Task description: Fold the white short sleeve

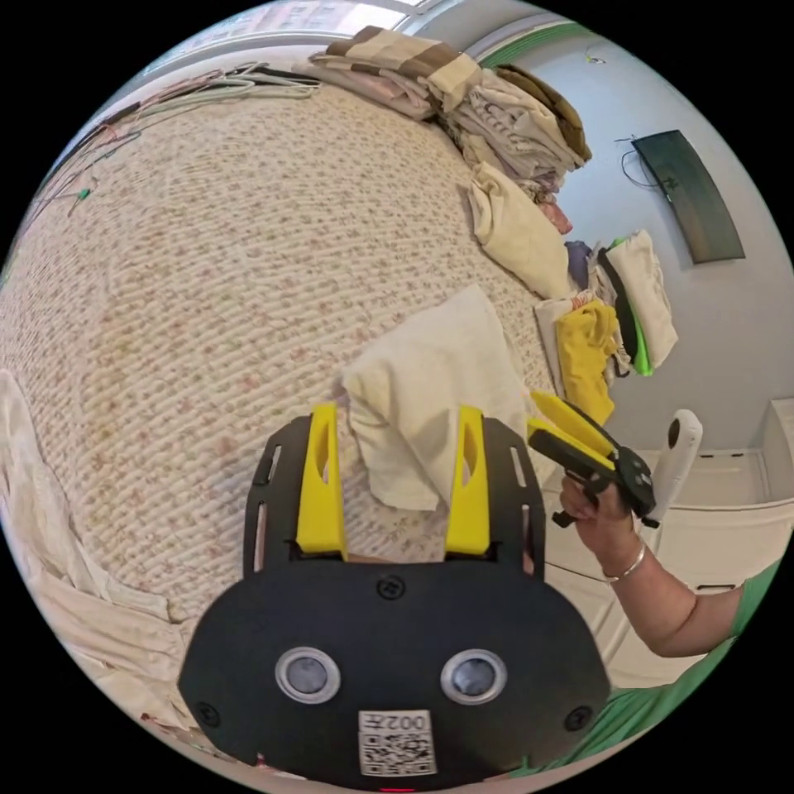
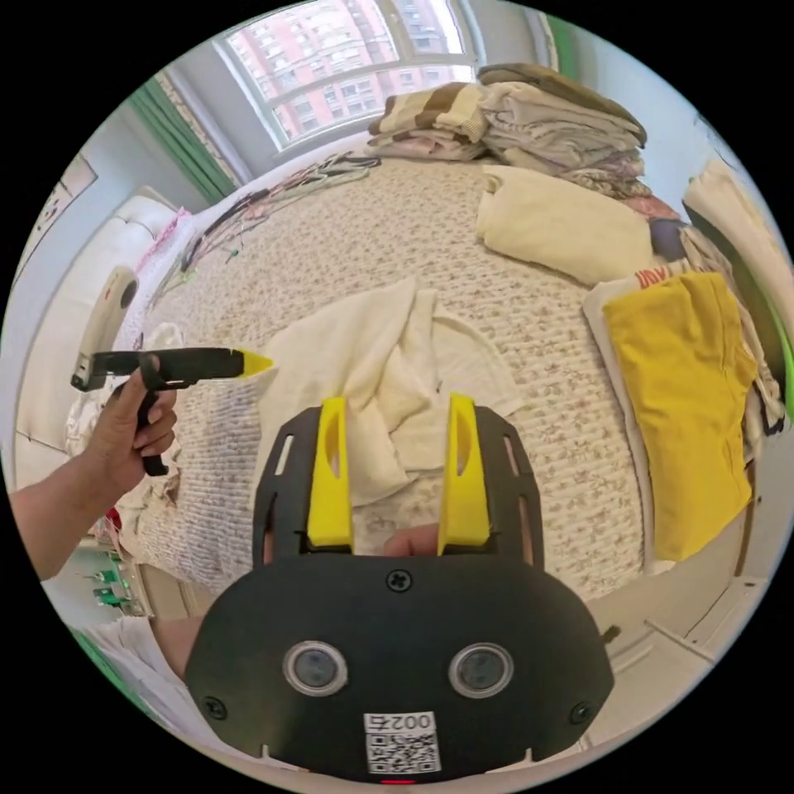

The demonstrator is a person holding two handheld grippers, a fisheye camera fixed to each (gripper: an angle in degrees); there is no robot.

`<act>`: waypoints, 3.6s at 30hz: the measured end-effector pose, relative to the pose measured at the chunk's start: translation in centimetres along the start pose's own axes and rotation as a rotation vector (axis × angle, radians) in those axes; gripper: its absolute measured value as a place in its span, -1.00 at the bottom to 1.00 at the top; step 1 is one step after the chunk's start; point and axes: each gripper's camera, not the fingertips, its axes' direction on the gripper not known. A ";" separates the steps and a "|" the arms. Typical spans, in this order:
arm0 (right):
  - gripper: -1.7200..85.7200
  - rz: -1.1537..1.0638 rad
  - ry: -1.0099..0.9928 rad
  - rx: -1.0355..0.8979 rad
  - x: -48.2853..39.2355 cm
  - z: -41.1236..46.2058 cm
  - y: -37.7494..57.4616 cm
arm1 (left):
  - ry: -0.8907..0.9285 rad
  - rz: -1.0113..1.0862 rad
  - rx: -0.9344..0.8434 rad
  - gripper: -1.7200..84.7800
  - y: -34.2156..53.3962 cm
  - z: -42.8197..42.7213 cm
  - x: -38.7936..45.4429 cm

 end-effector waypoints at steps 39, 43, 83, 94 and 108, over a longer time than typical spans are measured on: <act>-0.83 0.270 0.117 0.341 20.2 -10.0 15.7 | -0.046 0.441 0.046 -0.86 -7.2 18.8 23.3; -0.83 0.299 0.207 0.418 22.4 -14.8 18.6 | 0.062 0.543 0.055 -0.86 -7.0 19.6 28.8; -0.91 0.273 0.513 0.076 28.8 0.2 13.8 | 0.257 0.176 -0.151 -0.84 -31.4 37.6 19.0; -0.96 0.474 0.398 0.125 35.0 -2.5 14.3 | 0.358 0.427 -0.237 -0.82 -31.9 36.3 18.4; -0.98 0.164 0.393 0.347 25.7 -7.1 8.5 | 0.433 0.391 -0.053 -0.95 -29.0 29.7 18.3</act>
